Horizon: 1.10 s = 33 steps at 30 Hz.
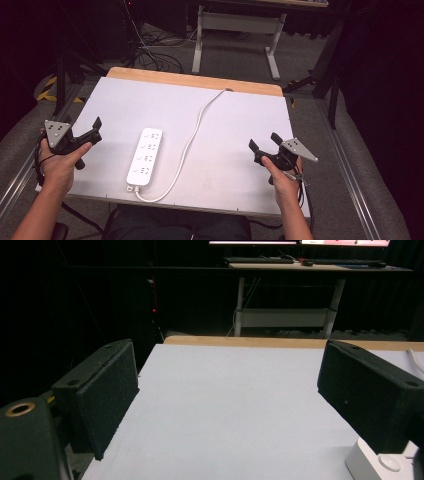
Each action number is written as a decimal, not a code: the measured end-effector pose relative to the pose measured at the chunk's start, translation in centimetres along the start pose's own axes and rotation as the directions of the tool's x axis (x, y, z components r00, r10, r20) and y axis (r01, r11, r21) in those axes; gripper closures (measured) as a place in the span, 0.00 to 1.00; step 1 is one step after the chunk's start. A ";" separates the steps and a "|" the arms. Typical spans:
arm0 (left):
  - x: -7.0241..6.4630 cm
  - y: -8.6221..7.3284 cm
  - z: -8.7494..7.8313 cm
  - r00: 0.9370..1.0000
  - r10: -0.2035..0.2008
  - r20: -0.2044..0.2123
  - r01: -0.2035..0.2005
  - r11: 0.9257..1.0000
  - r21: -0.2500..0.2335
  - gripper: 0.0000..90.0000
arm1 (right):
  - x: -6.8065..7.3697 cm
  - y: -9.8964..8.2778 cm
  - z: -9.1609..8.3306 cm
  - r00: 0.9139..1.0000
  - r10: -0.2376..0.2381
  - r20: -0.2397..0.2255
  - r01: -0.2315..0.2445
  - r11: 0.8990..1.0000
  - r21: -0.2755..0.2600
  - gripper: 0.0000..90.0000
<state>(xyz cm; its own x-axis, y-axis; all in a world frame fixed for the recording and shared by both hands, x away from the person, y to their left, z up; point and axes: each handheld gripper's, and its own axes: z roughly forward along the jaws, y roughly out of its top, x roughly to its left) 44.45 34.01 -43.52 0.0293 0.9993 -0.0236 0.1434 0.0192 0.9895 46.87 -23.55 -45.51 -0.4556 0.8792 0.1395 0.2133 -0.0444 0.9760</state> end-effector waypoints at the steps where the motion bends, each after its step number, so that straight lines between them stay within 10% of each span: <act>1: 0.0 0.0 0.0 1.000 -0.002 -0.002 0.002 1.000 0.000 0.12 | 0.0 0.0 0.0 1.000 -0.001 0.000 0.001 1.000 0.001 0.08; 26: 0.1 0.0 0.2 1.000 0.000 0.003 0.000 1.000 0.007 0.14 | 0.0 -0.1 0.0 1.000 -0.001 -0.001 0.001 1.000 0.008 0.09; 33: 0.1 0.0 0.0 1.000 0.006 -0.005 -0.006 1.000 -0.006 0.35 | 0.0 0.0 -0.1 1.000 0.001 0.000 -0.001 1.000 0.004 0.09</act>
<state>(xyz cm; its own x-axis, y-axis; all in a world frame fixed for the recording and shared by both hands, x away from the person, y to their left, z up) 44.49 34.07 -43.53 0.0247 0.9995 -0.0172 0.1371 0.0136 0.9905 46.77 -23.63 -45.52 -0.4557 0.8789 0.1409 0.2175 -0.0436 0.9751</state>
